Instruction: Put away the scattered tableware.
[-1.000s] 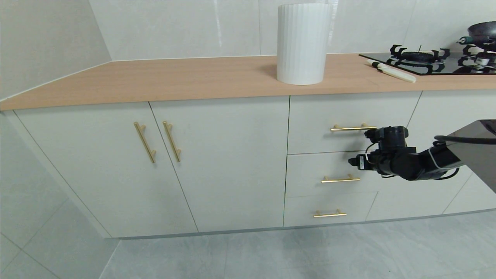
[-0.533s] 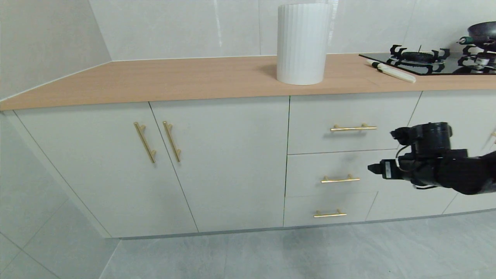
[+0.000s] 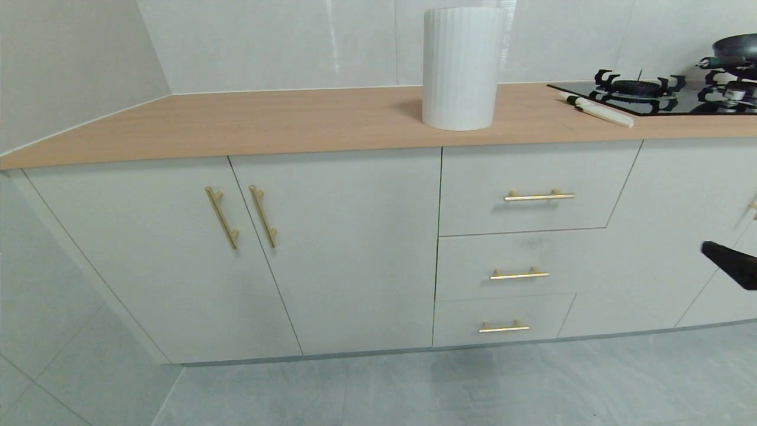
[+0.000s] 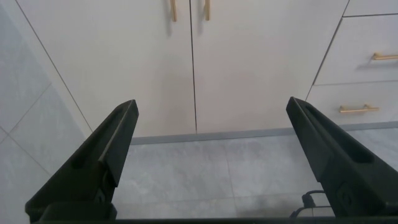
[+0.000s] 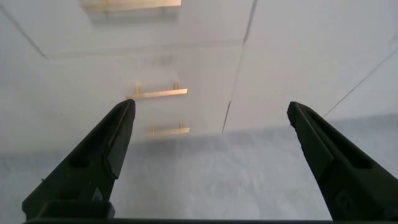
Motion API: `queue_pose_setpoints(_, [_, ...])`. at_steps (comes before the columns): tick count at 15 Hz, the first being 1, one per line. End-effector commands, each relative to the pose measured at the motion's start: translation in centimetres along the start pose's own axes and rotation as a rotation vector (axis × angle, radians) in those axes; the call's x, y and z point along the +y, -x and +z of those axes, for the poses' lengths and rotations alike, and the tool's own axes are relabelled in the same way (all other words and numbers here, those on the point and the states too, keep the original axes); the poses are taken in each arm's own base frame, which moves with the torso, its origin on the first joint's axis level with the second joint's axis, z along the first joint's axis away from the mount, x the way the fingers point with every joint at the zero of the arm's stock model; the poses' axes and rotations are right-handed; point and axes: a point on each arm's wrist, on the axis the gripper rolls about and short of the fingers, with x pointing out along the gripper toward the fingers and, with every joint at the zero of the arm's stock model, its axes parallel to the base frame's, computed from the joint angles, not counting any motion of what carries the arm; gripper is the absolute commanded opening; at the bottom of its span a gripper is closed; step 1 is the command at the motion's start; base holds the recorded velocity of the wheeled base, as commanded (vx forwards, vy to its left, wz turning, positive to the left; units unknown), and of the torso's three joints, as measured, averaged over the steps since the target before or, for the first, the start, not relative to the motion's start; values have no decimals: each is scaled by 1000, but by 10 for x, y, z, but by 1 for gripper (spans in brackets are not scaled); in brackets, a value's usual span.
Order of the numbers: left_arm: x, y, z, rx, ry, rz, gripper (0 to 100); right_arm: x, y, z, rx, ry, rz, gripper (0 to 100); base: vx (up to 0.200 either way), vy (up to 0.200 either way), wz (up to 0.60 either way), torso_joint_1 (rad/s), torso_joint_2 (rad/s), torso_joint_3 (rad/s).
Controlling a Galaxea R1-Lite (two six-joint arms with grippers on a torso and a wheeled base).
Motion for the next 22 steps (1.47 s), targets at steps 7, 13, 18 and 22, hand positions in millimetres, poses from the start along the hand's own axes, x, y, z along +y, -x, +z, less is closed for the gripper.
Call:
queue_pose_setpoints(7, [0, 0, 0, 1, 0, 0, 100, -30, 168, -59, -239, 136, -111, 100, 0, 0, 0, 0, 0, 0])
queue_pose_setpoints(13, [0, 0, 0, 1, 0, 0, 100, -30, 166, -97, -170, 154, -261, 100, 0, 0, 0, 0, 0, 0])
queue_pose_setpoints(18, [0, 0, 0, 1, 0, 0, 100, -26, 155, -126, -163, 104, -238, 100, 0, 0, 0, 0, 0, 0])
queue_pose_setpoints(22, [0, 0, 0, 1, 0, 0, 100, -18, 130, -156, -209, 80, -8, 100, 0, 0, 0, 0, 0, 0])
